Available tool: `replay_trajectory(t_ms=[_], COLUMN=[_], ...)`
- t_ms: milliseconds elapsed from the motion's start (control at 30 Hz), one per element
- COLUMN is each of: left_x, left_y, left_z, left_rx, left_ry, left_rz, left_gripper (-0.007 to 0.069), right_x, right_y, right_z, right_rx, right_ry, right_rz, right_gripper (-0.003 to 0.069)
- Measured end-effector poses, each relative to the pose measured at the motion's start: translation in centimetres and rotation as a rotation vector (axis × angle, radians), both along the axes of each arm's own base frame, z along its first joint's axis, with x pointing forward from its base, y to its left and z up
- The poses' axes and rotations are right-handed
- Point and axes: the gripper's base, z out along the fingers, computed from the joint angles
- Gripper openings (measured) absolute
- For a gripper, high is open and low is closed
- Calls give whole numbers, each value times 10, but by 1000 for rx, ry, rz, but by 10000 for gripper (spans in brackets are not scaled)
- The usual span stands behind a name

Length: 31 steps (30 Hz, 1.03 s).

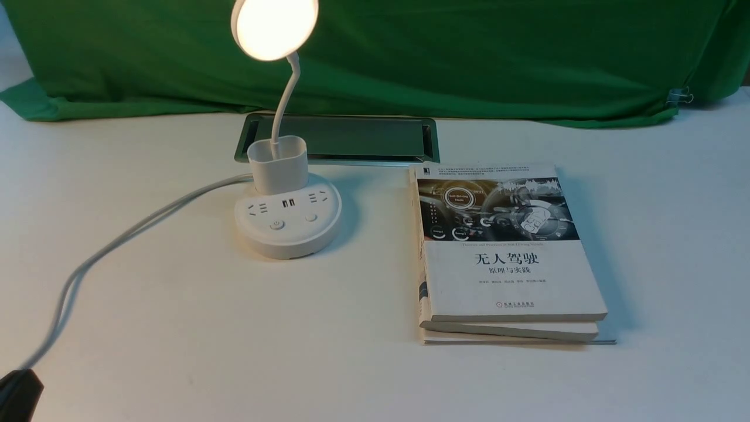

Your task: Turn on the desk lamp on the white desktop with your hand.

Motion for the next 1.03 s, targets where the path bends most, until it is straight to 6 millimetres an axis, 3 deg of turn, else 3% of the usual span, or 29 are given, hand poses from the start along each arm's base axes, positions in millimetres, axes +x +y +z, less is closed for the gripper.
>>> replay_trajectory(t_ms=[1033], left_x=[0], left_y=[0], left_z=[0], left_rx=[6], left_ry=[-6], left_rz=[-1], left_gripper=[75], right_x=[0], right_y=[0], right_z=[0], right_rx=[0], right_ry=[0], right_rz=[0], right_gripper=[241])
